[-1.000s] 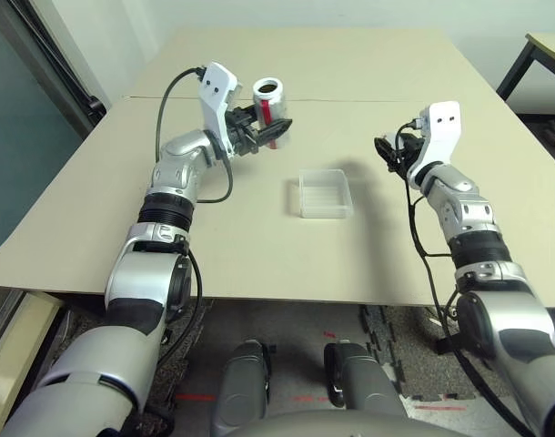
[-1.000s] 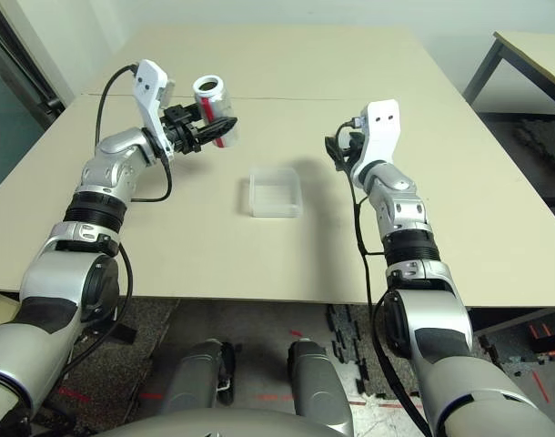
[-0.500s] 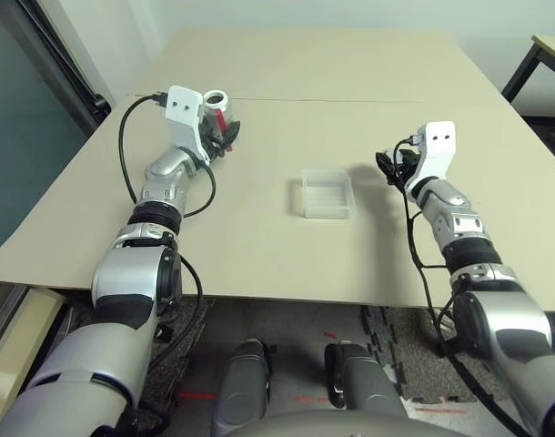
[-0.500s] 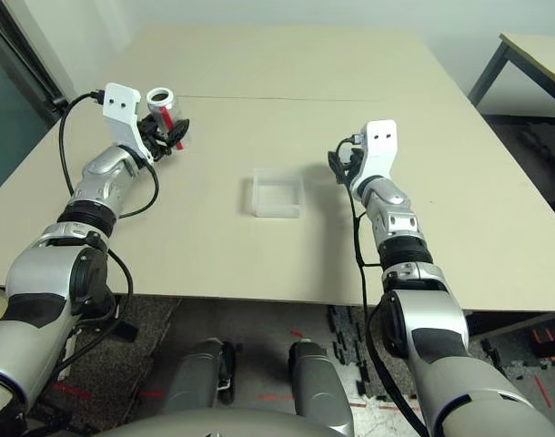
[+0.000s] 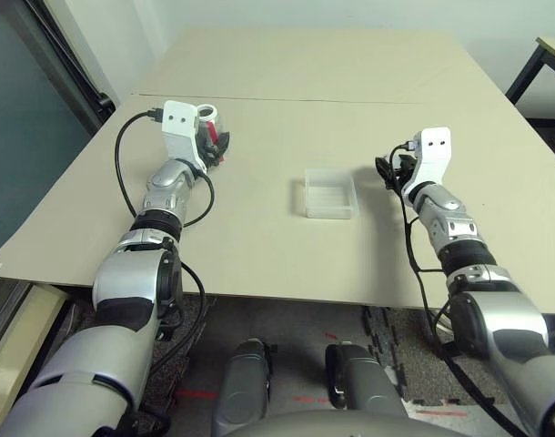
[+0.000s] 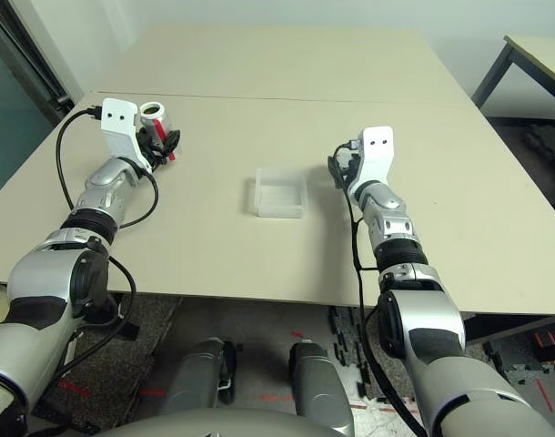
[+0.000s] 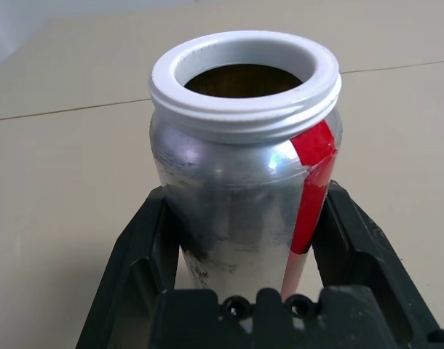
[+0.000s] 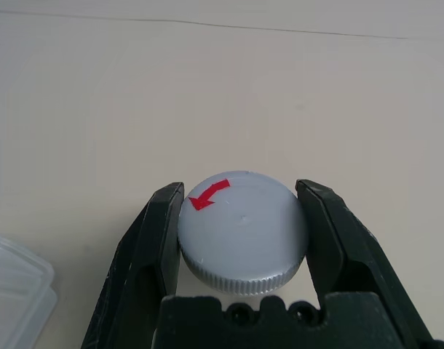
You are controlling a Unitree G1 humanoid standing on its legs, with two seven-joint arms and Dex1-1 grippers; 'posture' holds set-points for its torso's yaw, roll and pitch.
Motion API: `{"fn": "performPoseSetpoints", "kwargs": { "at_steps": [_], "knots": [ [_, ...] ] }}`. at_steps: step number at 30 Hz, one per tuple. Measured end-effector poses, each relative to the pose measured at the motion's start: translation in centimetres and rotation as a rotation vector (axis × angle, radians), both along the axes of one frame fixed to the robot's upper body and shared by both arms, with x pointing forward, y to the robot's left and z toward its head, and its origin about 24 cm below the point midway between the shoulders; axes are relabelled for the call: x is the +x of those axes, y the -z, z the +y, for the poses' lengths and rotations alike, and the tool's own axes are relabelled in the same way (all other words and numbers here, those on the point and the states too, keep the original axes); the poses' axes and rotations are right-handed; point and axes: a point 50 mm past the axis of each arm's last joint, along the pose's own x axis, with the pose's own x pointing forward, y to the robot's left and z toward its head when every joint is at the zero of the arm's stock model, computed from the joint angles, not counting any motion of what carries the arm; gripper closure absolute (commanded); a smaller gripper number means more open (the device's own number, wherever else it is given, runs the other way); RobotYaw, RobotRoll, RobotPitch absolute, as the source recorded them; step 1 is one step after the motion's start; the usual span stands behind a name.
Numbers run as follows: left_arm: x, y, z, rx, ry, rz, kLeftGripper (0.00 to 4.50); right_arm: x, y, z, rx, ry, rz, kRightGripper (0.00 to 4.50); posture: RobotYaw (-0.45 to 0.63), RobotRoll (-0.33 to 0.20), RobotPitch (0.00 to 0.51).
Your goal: Pour the medicine from the bottle into the box.
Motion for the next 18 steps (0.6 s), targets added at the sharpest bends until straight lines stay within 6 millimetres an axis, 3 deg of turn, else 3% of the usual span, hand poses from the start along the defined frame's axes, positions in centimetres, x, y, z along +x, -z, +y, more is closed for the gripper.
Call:
{"fn": "performPoseSetpoints", "kwargs": {
  "at_steps": [1, 7, 18],
  "knots": [
    [0.0, -0.01, 0.0, -0.001, 0.0, 0.0, 1.69, 0.0, 0.02, 0.0, -0.001, 0.0, 0.002, 1.91, 0.02, 0.0, 0.064],
    [0.08, -0.23, -0.05, -0.005, 0.001, -0.007, 1.69, -0.04, 0.27, -0.03, -0.005, 0.0, 0.017, 0.0, 0.02, 0.0, 0.065],
    [0.2, -0.52, -0.34, -0.007, 0.012, -0.014, 1.69, -0.07, 0.37, -0.03, -0.004, -0.009, 0.03, 0.0, 0.01, 0.0, 0.068]
  ]
}}
